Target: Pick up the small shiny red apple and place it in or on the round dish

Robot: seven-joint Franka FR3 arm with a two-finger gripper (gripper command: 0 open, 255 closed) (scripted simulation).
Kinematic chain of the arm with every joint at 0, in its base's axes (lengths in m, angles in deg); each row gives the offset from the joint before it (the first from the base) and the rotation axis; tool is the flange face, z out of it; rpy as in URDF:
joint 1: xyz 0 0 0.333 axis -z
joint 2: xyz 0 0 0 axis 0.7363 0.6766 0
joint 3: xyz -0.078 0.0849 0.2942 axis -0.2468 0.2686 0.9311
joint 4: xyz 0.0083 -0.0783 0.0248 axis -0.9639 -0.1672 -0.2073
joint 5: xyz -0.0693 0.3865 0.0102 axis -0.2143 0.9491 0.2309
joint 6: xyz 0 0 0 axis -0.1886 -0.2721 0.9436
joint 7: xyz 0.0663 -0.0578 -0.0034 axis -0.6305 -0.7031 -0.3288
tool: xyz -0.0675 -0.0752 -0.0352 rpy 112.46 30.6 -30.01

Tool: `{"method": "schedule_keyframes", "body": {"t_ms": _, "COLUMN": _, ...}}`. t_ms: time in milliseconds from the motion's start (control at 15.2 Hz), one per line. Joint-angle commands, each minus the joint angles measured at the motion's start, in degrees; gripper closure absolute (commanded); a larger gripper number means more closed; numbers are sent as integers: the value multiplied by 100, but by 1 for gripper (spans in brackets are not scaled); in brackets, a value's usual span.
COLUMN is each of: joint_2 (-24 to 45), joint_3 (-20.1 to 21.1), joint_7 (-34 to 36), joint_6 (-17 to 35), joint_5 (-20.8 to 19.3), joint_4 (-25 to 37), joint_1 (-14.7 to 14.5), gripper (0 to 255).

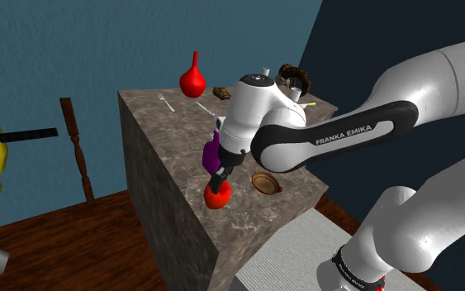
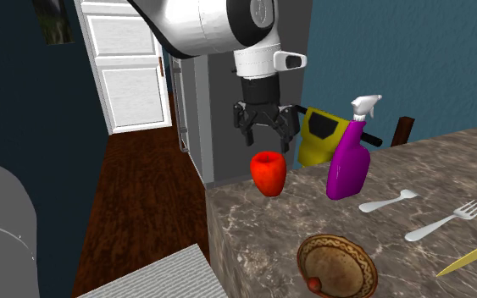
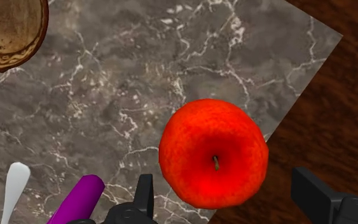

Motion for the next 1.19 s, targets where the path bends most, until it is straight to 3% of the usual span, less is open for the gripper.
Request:
{"method": "schedule_keyframes", "body": {"t_ms": 0, "joint_2": 74, "joint_3": 15, "joint_7": 29, "joint_6": 112, "joint_5": -35, "joint_4": -39, "joint_1": 14, "gripper": 0}}
{"method": "schedule_keyframes", "body": {"t_ms": 462, "joint_2": 72, "joint_3": 14, "joint_7": 29, "joint_6": 111, "joint_5": -34, "joint_4": -39, "joint_1": 14, "gripper": 0}}
{"method": "schedule_keyframes", "body": {"t_ms": 528, "joint_2": 72, "joint_3": 14, "joint_7": 29, "joint_6": 111, "joint_5": -34, "joint_4": -39, "joint_1": 14, "gripper": 255}}
{"method": "schedule_keyframes", "body": {"t_ms": 1122, "joint_2": 74, "joint_3": 14, "joint_7": 29, "joint_6": 112, "joint_5": -35, "joint_4": -39, "joint_1": 14, "gripper": 255}}
